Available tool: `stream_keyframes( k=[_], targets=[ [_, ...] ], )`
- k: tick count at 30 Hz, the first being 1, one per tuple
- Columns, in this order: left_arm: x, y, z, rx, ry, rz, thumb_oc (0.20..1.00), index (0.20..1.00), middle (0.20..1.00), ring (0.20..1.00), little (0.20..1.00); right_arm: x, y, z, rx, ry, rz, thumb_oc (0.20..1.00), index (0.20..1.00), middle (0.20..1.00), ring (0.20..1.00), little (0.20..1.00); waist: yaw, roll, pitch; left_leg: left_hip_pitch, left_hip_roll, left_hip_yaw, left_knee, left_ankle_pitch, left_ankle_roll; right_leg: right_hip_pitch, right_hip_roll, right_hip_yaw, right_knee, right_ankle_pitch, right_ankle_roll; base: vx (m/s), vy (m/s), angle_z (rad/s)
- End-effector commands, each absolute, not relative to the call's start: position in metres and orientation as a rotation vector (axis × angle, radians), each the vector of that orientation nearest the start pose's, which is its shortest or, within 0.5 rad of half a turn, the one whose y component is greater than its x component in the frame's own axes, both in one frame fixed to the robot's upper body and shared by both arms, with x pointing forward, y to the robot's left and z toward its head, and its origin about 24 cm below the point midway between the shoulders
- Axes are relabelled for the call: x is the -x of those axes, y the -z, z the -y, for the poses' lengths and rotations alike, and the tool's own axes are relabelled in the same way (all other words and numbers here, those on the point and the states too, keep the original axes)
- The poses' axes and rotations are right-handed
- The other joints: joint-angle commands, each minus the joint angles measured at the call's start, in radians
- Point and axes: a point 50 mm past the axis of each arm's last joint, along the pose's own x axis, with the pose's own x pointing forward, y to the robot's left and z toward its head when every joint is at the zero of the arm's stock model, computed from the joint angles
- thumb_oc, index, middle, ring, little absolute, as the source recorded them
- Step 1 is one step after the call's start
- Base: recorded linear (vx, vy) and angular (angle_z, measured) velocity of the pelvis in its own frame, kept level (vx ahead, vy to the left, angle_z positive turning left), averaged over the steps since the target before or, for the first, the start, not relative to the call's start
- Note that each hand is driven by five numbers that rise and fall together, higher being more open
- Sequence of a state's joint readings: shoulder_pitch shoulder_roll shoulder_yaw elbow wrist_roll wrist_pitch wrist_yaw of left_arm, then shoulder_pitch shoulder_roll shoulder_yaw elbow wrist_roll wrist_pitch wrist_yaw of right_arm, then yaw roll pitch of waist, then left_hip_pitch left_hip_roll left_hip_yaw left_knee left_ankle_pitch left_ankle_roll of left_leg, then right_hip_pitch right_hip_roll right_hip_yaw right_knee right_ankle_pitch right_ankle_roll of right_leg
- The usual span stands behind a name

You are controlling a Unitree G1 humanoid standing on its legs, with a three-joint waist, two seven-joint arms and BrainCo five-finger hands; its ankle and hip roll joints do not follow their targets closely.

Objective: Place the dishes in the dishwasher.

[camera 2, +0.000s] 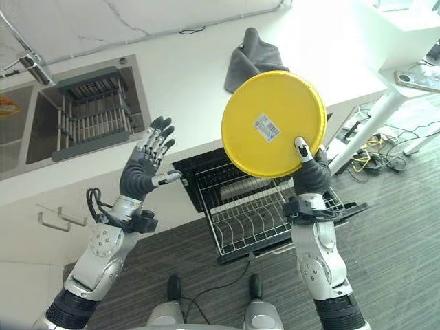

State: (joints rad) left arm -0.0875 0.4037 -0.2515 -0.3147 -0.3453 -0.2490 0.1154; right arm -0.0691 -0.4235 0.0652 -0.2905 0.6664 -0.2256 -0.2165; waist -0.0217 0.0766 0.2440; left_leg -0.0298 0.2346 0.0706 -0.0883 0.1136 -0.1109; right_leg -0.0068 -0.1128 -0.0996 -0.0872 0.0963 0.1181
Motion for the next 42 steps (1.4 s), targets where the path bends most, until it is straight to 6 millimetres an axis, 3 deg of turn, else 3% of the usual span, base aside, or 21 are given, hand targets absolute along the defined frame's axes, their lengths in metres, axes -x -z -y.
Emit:
stream_keyframes(
  k=[1, 5, 7, 10, 13, 17, 19, 27, 30, 35, 36, 39, 42],
  targets=[
    [-0.236, -0.156, -0.156, 0.05, 0.257, 0.593, 1.0, 1.0, 1.0, 1.0, 1.0, -0.233, -0.191, 0.197, -0.164, 0.036, 0.758, 0.2, 0.2, 0.2, 0.2, 0.2, 0.001, -0.086, -0.093, 0.053, 0.039, 0.048, 0.001, -0.094, -0.025, 0.032, -0.079, -0.08, 0.0, -0.076, 0.042, 0.02, 0.016, 0.06],
    [-0.229, -0.129, -0.184, 0.046, 0.154, 0.475, 1.0, 1.0, 1.0, 1.0, 1.0, -0.23, -0.189, 0.215, 0.222, 0.138, 0.759, 0.2, 0.2, 0.2, 0.2, 0.2, 0.019, -0.084, -0.107, 0.074, 0.038, 0.055, 0.001, -0.104, -0.029, 0.055, -0.092, -0.1, 0.0, -0.085, 0.049, 0.01, 0.006, 0.0],
    [-0.226, -0.123, -0.19, 0.039, 0.127, 0.448, 1.0, 1.0, 1.0, 1.0, 1.0, -0.228, -0.187, 0.219, 0.335, 0.166, 0.765, 0.2, 0.2, 0.2, 0.2, 0.2, 0.025, -0.085, -0.109, 0.077, 0.036, 0.054, 0.001, -0.107, -0.029, 0.06, -0.094, -0.104, 0.0, -0.086, 0.052, 0.0, 0.0, 0.0],
    [-0.219, -0.105, -0.207, -0.011, 0.084, 0.361, 1.0, 1.0, 1.0, 1.0, 1.0, -0.223, -0.189, 0.228, 0.702, 0.216, 0.817, 0.2, 0.2, 0.2, 0.2, 0.2, 0.043, -0.092, -0.111, 0.081, 0.031, 0.049, 0.001, -0.112, -0.03, 0.073, -0.102, -0.115, 0.0, -0.087, 0.064, 0.0, -0.002, 0.09],
    [-0.214, -0.087, -0.223, 0.03, 0.016, 0.271, 1.0, 1.0, 1.0, 1.0, 1.0, -0.221, -0.19, 0.237, 0.912, 0.254, 0.855, 0.2, 0.2, 0.2, 0.2, 0.2, 0.059, -0.098, -0.112, 0.082, 0.029, 0.045, 0.001, -0.114, -0.031, 0.084, -0.107, -0.127, 0.0, -0.088, 0.073, 0.01, -0.02, 0.09],
    [-0.203, -0.067, -0.24, 0.003, -0.076, 0.202, 1.0, 1.0, 1.0, 1.0, 1.0, -0.217, -0.185, 0.239, 1.099, 0.197, 0.859, 0.2, 0.2, 0.2, 0.2, 0.2, 0.071, -0.106, -0.114, 0.083, 0.031, 0.041, 0.001, -0.117, -0.032, 0.09, -0.108, -0.138, 0.0, -0.09, 0.078, 0.0, -0.019, 0.04],
    [-0.196, -0.05, -0.253, -0.022, -0.125, 0.114, 1.0, 1.0, 1.0, 1.0, 1.0, -0.214, -0.184, 0.236, 1.272, 0.094, 0.885, 0.2, 0.2, 0.2, 0.2, 0.2, 0.081, -0.113, -0.117, 0.081, 0.03, 0.036, 0.001, -0.117, -0.034, 0.092, -0.108, -0.142, 0.0, -0.091, 0.082, 0.0, -0.029, 0.05],
    [-0.168, 0.027, -0.276, -0.067, -0.259, -0.218, 1.0, 1.0, 1.0, 1.0, 1.0, -0.225, -0.157, 0.234, 1.388, -0.135, 0.821, 0.2, 0.2, 0.2, 0.2, 0.2, 0.099, -0.123, -0.123, 0.084, 0.031, 0.021, 0.001, -0.119, -0.036, 0.099, -0.1, -0.147, 0.0, -0.099, 0.081, 0.0, -0.006, 0.02],
    [-0.16, 0.04, -0.282, -0.057, -0.298, -0.278, 1.0, 1.0, 1.0, 1.0, 1.0, -0.235, -0.138, 0.242, 1.377, -0.184, 0.72, 0.2, 0.2, 0.2, 0.2, 0.2, 0.119, -0.125, -0.121, 0.085, 0.03, 0.009, 0.001, -0.119, -0.037, 0.106, -0.101, -0.161, 0.0, -0.099, 0.083, 0.06, -0.015, 0.09],
    [-0.164, 0.04, -0.279, -0.055, -0.295, -0.266, 1.0, 1.0, 1.0, 1.0, 1.0, -0.246, -0.109, 0.25, 1.34, -0.182, 0.587, 0.2, 0.2, 0.2, 0.2, 0.2, 0.146, -0.13, -0.117, 0.082, 0.029, -0.012, 0.001, -0.118, -0.037, 0.116, -0.102, -0.182, 0.0, -0.099, 0.084, 0.06, -0.039, 0.18],
    [-0.164, 0.039, -0.281, -0.084, -0.299, -0.272, 1.0, 1.0, 1.0, 1.0, 1.0, -0.248, -0.095, 0.254, 1.335, -0.164, 0.539, 0.2, 0.2, 0.2, 0.2, 0.2, 0.156, -0.13, -0.117, 0.083, 0.027, -0.021, 0.001, -0.118, -0.036, 0.123, -0.099, -0.186, 0.0, -0.103, 0.081, 0.09, -0.041, 0.17],
    [-0.165, 0.035, -0.283, -0.135, -0.306, -0.253, 1.0, 1.0, 1.0, 1.0, 1.0, -0.252, -0.083, 0.257, 1.344, -0.101, 0.503, 0.2, 0.2, 0.2, 0.2, 0.2, 0.17, -0.128, -0.11, 0.097, 0.015, -0.045, 0.013, -0.116, -0.03, 0.153, -0.089, -0.182, 0.003, -0.115, 0.065, 0.12, -0.013, 0.18],
    [-0.167, 0.028, -0.287, -0.162, -0.346, -0.213, 1.0, 1.0, 1.0, 1.0, 1.0, -0.262, -0.085, 0.258, 1.396, -0.038, 0.54, 0.2, 0.2, 0.2, 0.2, 0.2, 0.177, -0.122, -0.061, 0.007, -0.003, -0.111, 0.252, -0.192, -0.021, 0.096, -0.101, -0.155, 0.177, -0.186, 0.036, 0.02, 0.004, 0.01]
  ],
)
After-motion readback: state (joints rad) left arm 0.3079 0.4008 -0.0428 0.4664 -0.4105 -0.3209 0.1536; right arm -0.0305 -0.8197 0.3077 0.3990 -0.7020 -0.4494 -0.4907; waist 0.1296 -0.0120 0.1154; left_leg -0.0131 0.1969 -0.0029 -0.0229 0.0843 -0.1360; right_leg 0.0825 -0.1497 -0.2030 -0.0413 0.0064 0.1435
